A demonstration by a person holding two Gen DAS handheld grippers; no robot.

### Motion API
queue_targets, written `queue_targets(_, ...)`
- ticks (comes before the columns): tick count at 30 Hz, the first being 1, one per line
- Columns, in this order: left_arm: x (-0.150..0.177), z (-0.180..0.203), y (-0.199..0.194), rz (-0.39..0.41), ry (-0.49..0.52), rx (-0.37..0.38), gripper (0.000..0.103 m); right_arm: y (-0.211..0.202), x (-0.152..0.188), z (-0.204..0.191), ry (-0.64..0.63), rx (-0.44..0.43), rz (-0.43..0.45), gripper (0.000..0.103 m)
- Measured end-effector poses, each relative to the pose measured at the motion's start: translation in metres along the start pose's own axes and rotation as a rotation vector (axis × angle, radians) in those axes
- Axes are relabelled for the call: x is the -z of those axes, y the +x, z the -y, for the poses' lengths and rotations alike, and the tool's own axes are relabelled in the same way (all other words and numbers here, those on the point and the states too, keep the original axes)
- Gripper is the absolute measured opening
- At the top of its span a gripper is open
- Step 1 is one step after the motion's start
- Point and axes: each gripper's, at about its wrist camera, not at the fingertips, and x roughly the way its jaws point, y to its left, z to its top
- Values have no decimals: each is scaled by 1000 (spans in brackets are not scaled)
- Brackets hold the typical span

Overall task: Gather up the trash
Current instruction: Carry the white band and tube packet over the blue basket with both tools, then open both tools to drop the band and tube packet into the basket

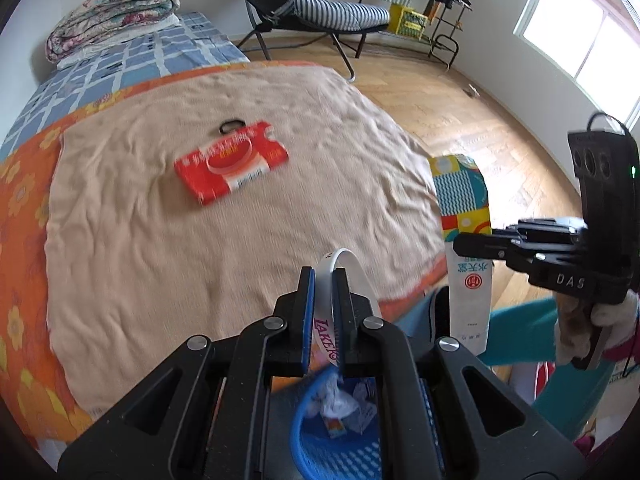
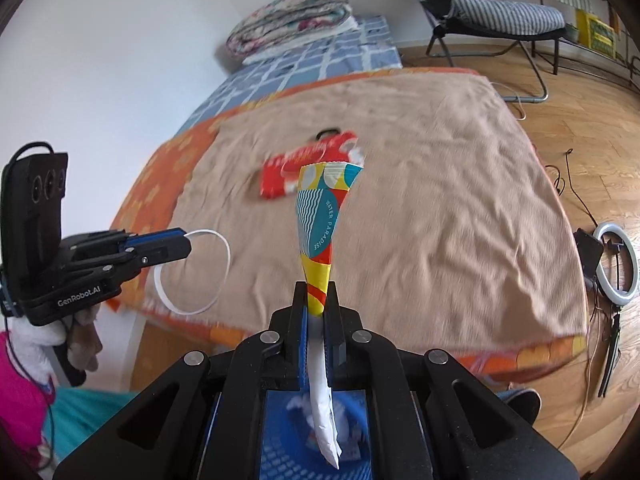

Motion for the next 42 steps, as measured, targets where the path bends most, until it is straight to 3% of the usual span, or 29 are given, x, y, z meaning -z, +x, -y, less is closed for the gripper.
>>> queue_targets(10, 70, 24, 13, -90, -1, 45, 7, -3, 50, -17, -49, -41, -82, 5)
queue_targets(23, 137, 48, 45, -248, 15, 71, 7, 17, 105, -27, -68, -60, -214, 5)
queue_targets(32, 167, 62, 62, -327, 55, 66, 7, 27, 134, -26, -80, -50, -288, 5)
queue_targets(42, 183, 73, 77, -388, 94, 54, 10, 31, 140, -25, -83, -46, -313, 5)
